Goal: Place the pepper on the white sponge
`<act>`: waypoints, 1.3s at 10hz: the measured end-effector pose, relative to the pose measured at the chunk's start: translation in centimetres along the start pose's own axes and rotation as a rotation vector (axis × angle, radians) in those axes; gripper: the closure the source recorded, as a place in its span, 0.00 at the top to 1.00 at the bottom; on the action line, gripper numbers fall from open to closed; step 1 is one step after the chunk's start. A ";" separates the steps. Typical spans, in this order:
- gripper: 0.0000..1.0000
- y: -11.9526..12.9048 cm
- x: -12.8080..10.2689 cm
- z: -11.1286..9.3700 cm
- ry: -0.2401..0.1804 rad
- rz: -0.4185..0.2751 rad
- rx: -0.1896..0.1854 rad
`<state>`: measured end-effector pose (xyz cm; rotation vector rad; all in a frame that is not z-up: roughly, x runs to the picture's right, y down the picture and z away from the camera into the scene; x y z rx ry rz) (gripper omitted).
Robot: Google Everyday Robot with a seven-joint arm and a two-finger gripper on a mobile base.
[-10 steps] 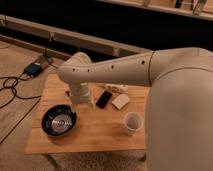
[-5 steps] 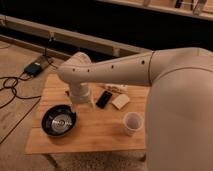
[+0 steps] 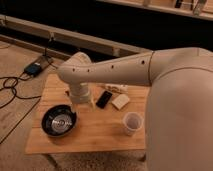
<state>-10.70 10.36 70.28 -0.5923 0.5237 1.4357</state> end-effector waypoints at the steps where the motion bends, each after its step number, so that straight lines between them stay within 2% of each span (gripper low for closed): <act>1: 0.65 0.0 0.0 0.0 0.000 0.000 0.000; 3: 0.65 0.0 -0.1 0.0 0.002 -0.004 0.000; 6: 0.65 1.1 -2.2 1.0 0.005 -0.134 0.040; 9: 0.65 4.2 -6.8 4.0 0.007 -0.354 0.078; 13: 0.65 5.7 -13.6 7.8 -0.001 -0.609 0.096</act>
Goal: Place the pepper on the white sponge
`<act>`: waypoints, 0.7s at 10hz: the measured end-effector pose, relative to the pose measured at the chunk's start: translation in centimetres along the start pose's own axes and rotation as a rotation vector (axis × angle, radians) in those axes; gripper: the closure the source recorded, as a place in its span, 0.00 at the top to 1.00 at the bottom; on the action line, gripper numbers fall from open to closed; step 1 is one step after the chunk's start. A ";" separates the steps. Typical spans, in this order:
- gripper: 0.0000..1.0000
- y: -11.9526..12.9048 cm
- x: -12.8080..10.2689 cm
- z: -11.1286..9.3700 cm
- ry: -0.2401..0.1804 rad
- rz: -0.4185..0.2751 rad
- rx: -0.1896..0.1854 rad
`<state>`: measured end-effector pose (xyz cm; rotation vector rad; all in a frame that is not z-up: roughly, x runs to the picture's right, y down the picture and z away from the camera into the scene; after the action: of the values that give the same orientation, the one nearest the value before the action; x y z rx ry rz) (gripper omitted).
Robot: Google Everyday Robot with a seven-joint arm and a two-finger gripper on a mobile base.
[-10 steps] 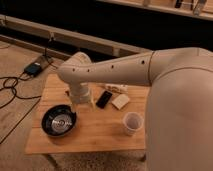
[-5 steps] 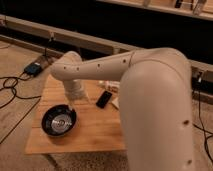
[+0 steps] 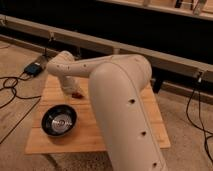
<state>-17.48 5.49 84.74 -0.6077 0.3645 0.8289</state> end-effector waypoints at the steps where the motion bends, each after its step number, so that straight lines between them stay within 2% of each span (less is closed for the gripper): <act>1: 0.65 -0.9 -1.8 1.3 -0.004 -0.078 0.010; 3: 0.65 -2.4 -4.1 3.1 -0.008 -0.192 0.032; 7: 0.65 -5.7 -8.9 7.3 -0.003 -0.460 0.102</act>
<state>-18.14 2.03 97.08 -0.5657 0.2481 0.3683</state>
